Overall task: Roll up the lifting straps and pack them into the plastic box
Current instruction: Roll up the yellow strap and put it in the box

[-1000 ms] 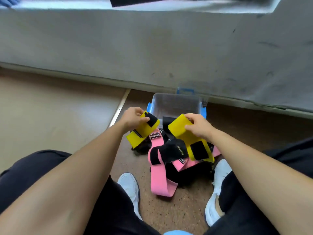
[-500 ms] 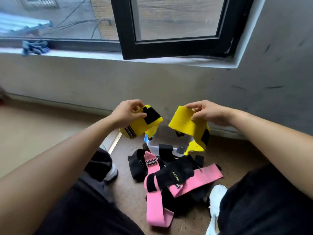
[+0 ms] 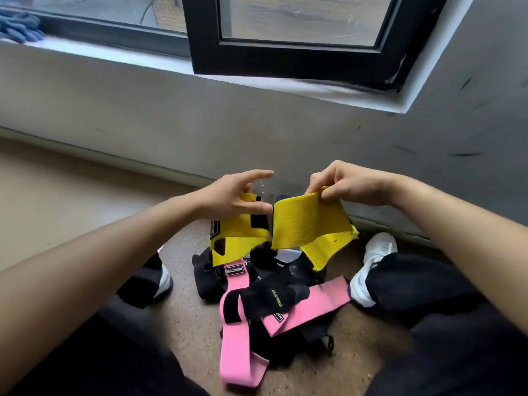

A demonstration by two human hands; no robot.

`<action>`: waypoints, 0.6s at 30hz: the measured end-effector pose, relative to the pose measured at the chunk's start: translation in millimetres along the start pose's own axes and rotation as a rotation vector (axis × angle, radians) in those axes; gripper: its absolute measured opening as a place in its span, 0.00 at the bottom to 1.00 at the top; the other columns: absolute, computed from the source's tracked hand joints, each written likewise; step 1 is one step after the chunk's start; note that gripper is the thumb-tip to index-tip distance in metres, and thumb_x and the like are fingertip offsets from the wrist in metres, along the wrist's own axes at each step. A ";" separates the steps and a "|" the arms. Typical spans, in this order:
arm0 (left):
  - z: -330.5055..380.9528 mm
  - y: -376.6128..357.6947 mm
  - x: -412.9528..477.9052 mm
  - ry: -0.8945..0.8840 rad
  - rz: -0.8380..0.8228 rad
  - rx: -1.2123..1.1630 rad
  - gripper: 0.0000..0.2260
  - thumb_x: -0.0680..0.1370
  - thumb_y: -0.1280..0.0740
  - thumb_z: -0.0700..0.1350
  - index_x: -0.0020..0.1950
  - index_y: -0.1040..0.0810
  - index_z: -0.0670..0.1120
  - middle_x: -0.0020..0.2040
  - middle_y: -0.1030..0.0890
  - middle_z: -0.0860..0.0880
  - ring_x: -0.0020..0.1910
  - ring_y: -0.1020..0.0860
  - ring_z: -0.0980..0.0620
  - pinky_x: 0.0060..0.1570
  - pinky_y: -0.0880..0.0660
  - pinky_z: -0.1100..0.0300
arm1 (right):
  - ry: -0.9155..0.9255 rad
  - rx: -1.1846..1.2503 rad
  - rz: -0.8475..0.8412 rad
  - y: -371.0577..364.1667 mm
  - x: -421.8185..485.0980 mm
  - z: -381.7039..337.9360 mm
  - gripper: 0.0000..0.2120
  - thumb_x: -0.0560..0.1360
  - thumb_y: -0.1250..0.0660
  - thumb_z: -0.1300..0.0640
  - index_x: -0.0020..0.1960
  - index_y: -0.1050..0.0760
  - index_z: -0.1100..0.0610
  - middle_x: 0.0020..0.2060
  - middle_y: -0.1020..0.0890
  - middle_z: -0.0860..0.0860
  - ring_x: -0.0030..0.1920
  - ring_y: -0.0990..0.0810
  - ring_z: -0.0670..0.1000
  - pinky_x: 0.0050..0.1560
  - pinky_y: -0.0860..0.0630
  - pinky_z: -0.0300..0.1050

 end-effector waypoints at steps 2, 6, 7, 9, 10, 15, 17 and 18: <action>8.1 -24.1 5.2 -0.058 -0.191 0.013 0.33 0.74 0.30 0.63 0.78 0.35 0.65 0.40 0.27 0.52 0.38 0.28 0.56 0.40 0.28 0.63 | 0.020 -0.024 -0.021 -6.5 5.1 8.3 0.15 0.67 0.37 0.65 0.47 0.14 0.56 0.41 0.17 0.43 0.46 0.20 0.45 0.49 0.25 0.41; 9.9 -66.0 13.1 -0.103 -0.395 0.026 0.13 0.78 0.27 0.55 0.61 0.17 0.55 0.49 0.16 0.54 0.49 0.18 0.53 0.49 0.20 0.57 | 0.030 -0.022 -0.004 -12.5 8.8 30.9 0.16 0.68 0.36 0.67 0.47 0.13 0.54 0.40 0.19 0.44 0.43 0.21 0.43 0.46 0.27 0.36; 5.0 -72.1 16.1 -0.094 -0.400 0.005 0.11 0.78 0.27 0.54 0.58 0.16 0.52 0.50 0.15 0.52 0.50 0.18 0.53 0.50 0.20 0.54 | 0.016 -0.036 0.003 -10.9 8.7 39.3 0.16 0.70 0.36 0.69 0.48 0.13 0.55 0.39 0.19 0.43 0.42 0.22 0.42 0.45 0.27 0.35; -10.0 -75.7 21.7 -0.077 -0.364 0.011 0.09 0.79 0.27 0.54 0.55 0.16 0.52 0.49 0.16 0.50 0.50 0.18 0.51 0.51 0.21 0.51 | -0.035 -0.087 0.016 -4.6 8.5 59.4 0.18 0.70 0.37 0.68 0.49 0.14 0.53 0.39 0.19 0.39 0.41 0.23 0.40 0.44 0.28 0.34; -21.0 -75.0 24.3 -0.061 -0.340 0.030 0.07 0.78 0.27 0.55 0.54 0.17 0.54 0.48 0.17 0.50 0.49 0.19 0.52 0.52 0.21 0.50 | -0.066 -0.114 0.026 -0.3 7.9 70.1 0.18 0.68 0.37 0.65 0.49 0.14 0.51 0.39 0.19 0.38 0.41 0.23 0.40 0.44 0.28 0.35; -60.2 -69.0 23.3 0.023 -0.319 0.015 0.06 0.78 0.26 0.51 0.41 0.18 0.56 0.41 0.17 0.56 0.42 0.21 0.59 0.47 0.24 0.59 | -0.186 -0.152 0.053 7.4 5.5 111.0 0.18 0.65 0.38 0.60 0.44 0.15 0.42 0.44 0.16 0.48 0.43 0.23 0.49 0.48 0.25 0.53; -58.4 -66.5 26.3 0.016 -0.269 -0.056 0.06 0.78 0.26 0.49 0.42 0.18 0.54 0.39 0.19 0.59 0.40 0.23 0.61 0.44 0.26 0.64 | -0.181 -0.124 0.015 -1.4 10.4 113.5 0.19 0.67 0.38 0.62 0.46 0.15 0.44 0.45 0.16 0.55 0.42 0.23 0.48 0.46 0.25 0.51; -57.3 -62.0 30.4 0.009 -0.198 -0.066 0.04 0.78 0.26 0.49 0.44 0.18 0.54 0.37 0.20 0.61 0.39 0.24 0.62 0.42 0.28 0.64 | -0.171 -0.118 0.003 -5.8 13.4 112.2 0.19 0.66 0.38 0.62 0.45 0.15 0.44 0.43 0.17 0.55 0.40 0.24 0.47 0.44 0.26 0.48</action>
Point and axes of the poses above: each hand's wrist, its own x-axis towards the middle knuckle, its own y-axis out of the back of the hand, z = x × y, the point moved 10 cm from there along x, towards the middle knuckle
